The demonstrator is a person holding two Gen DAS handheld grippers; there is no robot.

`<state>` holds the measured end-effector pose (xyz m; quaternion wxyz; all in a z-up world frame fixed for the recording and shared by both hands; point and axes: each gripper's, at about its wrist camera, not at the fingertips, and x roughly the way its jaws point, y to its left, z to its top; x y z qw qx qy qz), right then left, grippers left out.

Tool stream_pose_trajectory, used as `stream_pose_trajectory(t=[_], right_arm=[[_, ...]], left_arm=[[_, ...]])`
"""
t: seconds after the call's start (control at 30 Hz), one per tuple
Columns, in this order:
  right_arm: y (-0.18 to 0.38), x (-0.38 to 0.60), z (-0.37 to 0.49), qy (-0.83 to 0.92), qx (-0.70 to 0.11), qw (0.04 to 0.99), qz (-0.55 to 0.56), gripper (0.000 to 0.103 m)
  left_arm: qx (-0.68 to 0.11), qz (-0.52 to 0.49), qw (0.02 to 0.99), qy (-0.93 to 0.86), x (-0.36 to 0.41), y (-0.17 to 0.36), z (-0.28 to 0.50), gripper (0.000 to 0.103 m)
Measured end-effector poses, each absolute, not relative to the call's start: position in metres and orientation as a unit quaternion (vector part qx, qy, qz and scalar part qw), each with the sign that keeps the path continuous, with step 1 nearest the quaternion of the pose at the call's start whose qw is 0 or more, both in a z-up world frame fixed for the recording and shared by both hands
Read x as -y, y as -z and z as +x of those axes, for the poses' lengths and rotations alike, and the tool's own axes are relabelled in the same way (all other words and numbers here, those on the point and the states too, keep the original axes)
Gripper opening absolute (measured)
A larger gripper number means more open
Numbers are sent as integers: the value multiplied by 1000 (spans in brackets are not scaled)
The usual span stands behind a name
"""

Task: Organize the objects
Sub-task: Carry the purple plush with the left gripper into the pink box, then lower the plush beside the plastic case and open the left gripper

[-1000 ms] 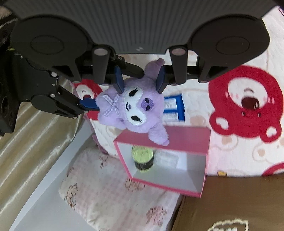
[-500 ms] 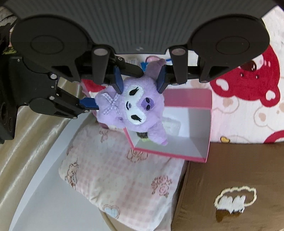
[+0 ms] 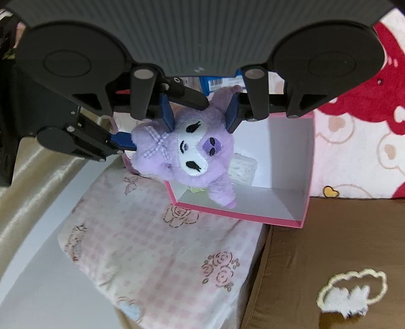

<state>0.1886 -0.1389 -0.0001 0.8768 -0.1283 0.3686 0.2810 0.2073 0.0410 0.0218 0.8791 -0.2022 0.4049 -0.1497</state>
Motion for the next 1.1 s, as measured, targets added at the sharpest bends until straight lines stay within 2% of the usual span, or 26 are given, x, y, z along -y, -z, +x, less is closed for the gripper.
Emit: stream_pose_trajectory(t=[0.13, 0.6, 0.87, 1.1], right_arm=[[12, 146, 222, -273, -397, 873, -76, 76], [93, 140, 294, -282, -462, 839, -53, 75], [126, 137, 313, -288, -510, 808, -72, 75], [134, 138, 316, -267, -510, 812, -98, 74]], left_arm=[[-414, -216, 872, 146, -43, -11, 239, 42], [-496, -199, 839, 98, -35, 57, 317, 42], [-531, -195, 820, 88, -28, 90, 333, 39], [-540, -178, 820, 69, -21, 107, 341, 38]])
